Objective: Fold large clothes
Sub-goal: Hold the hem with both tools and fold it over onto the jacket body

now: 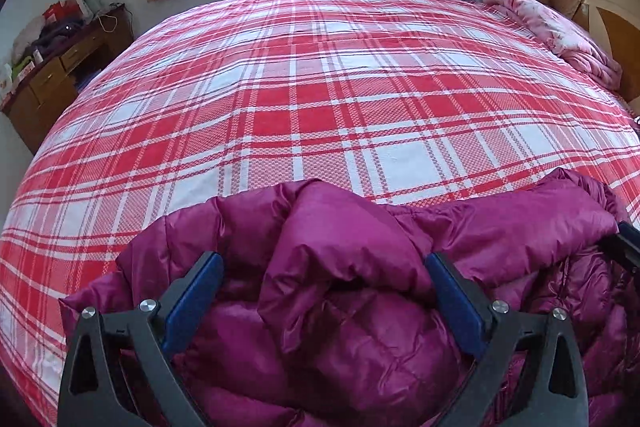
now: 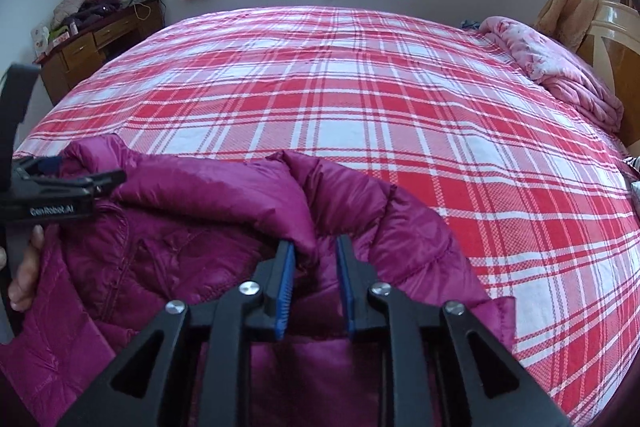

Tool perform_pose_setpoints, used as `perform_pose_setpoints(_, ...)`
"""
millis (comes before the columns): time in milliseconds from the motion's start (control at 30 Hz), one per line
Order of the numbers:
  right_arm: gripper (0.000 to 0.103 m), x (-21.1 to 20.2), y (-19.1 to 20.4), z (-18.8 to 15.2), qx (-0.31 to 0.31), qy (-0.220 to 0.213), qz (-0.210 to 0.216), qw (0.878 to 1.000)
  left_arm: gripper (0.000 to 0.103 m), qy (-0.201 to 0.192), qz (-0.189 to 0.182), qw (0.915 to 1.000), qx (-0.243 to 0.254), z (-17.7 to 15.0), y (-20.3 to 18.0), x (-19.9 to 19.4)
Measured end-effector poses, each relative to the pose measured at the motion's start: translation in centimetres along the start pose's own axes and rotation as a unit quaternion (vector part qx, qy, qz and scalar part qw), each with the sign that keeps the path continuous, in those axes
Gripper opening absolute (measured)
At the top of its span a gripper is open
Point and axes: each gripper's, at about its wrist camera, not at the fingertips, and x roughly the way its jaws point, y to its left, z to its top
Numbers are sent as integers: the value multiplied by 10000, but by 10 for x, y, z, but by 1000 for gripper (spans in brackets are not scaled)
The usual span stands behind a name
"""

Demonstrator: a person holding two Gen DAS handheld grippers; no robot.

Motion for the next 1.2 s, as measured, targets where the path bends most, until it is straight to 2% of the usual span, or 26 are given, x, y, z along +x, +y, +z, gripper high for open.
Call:
perform_pose_setpoints(33,36,-6,-1,3,91,-130,-9,9999,101,-9,-42,10000,-35,0,1,-2)
perform_pose_setpoints(100,37,-17,-2,13,316,-342,-43,9989,101,9,-50,10000,-50,1,1,-2)
perform_pose_setpoints(200,37,-19,3,33,651,-427,40,9970,101,-75,66,9999,-5,4,-4,-10)
perform_pose_setpoints(267,37,-11,14,43,563,-413,66,9975,101,-461,62,9989,-93,12,-3,-31)
perform_pose_setpoints(333,37,0,26,50,437,-403,69,9982,101,-842,-134,9961,-231,22,-2,-54)
perform_pose_setpoints(367,37,8,31,52,398,-337,153,9985,101,-904,-275,9951,-281,25,-2,-59)
perform_pose_setpoints(467,37,27,40,50,315,-94,184,9993,101,-616,-501,9963,-320,27,-8,-48)
perform_pose_setpoints(567,36,42,38,38,307,196,179,9992,101,-145,-530,9977,-400,12,-7,-18)
perform_pose_setpoints(667,33,51,35,22,257,338,190,9989,101,258,-666,9956,-610,-4,1,7)
perform_pose_setpoints(733,33,51,34,17,230,312,203,9990,101,216,-724,9951,-642,-6,2,7)
perform_pose_setpoints(900,33,53,38,15,124,298,113,9994,101,218,-443,9981,-380,-7,-9,11)
perform_pose_setpoints(1200,33,62,43,12,4,321,-31,9995,102,219,-181,9993,-224,-6,-14,18)
